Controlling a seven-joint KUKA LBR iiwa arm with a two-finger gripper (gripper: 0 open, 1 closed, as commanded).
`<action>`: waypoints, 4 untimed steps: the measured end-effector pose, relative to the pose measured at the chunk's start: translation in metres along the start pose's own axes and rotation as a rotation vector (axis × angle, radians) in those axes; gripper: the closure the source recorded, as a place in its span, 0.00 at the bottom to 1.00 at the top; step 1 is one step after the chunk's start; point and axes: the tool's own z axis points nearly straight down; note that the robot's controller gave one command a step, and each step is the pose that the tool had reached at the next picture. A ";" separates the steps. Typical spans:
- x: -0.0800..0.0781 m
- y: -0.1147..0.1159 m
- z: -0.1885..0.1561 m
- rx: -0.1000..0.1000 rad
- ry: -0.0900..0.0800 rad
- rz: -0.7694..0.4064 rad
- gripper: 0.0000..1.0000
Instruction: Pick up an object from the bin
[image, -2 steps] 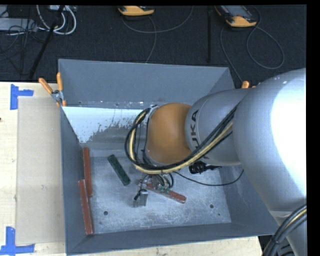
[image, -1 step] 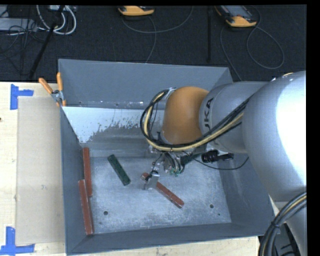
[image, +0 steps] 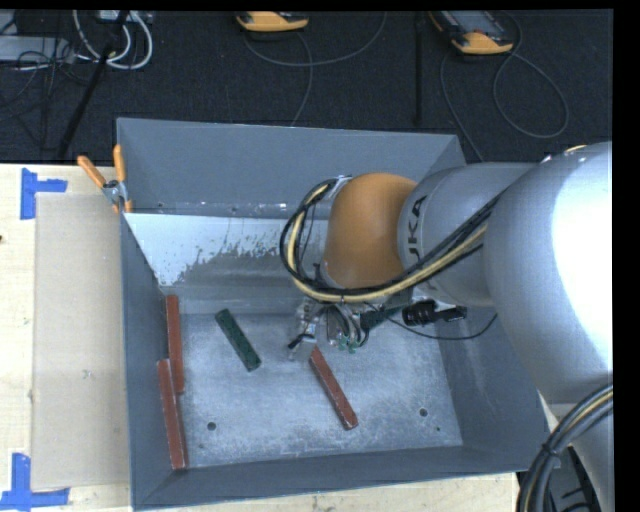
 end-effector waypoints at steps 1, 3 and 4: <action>0.000 0.000 0.000 0.000 0.001 0.001 0.00; 0.018 -0.076 0.000 0.000 0.003 -0.222 1.00; 0.031 -0.038 -0.142 -0.001 -0.007 -0.259 1.00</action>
Offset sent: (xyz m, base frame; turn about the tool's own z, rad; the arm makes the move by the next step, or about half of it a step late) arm 0.0000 0.0000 0.0000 0.0000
